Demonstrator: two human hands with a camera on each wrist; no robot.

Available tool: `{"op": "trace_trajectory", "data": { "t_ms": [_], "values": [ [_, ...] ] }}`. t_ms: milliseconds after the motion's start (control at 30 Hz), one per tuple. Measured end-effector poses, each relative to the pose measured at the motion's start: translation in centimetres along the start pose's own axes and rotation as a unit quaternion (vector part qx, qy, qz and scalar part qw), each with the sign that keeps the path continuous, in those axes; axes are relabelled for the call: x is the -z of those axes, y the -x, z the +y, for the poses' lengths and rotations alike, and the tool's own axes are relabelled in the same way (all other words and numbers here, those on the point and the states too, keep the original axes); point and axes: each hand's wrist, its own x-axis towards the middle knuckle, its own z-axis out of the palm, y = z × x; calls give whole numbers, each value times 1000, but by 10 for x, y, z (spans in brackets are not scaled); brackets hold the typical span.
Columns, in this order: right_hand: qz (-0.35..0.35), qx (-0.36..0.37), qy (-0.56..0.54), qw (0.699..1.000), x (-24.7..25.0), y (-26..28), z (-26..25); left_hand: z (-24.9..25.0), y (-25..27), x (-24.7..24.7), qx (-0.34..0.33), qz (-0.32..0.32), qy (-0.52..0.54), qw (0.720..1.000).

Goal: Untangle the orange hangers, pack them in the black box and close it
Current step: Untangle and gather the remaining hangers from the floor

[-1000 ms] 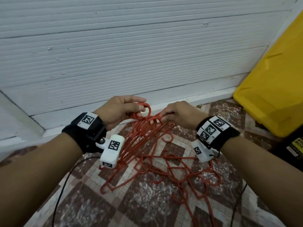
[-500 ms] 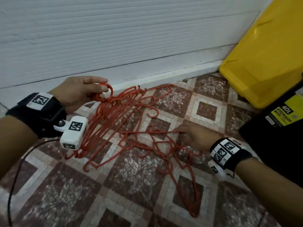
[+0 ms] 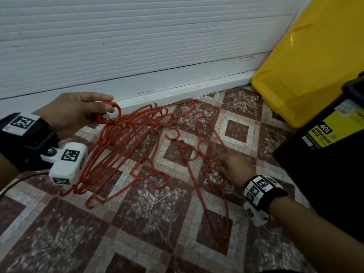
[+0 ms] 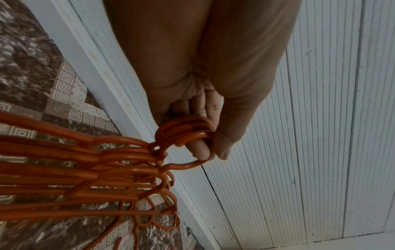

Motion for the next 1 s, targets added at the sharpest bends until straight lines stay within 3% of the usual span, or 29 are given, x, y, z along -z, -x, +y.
{"op": "trace_trajectory", "data": {
  "t_ms": [67,233,333,433,500,567,667,867,1000],
  "values": [
    [-11,-25,-42,999,-9,6,-10,-4,-4,0,0,9,-18,1000],
    [-66,9,-87,994,-28,4,-30,-7,-5,-5,8,8,-20,1000],
    [-38,25,-56,997,-20,-8,-34,-5,-4,-4,5,11,-14,1000],
    [43,-47,4,998,-12,-26,-31,-4,-1,-3,5,16,1,1000],
    [12,-150,44,988,-10,-33,-33,-2,2,-6,9,11,18,1000],
    [-7,-189,53,981,-15,-42,-37,-2,1,-7,8,16,33,999],
    [23,-151,35,988,-22,-54,-44,-1,1,-13,6,24,39,999],
    [9,-129,41,991,5,-60,-51,3,5,-13,8,26,37,999],
    [95,-93,-102,986,55,-59,-50,7,5,-11,7,27,45,999]
  ]
}}
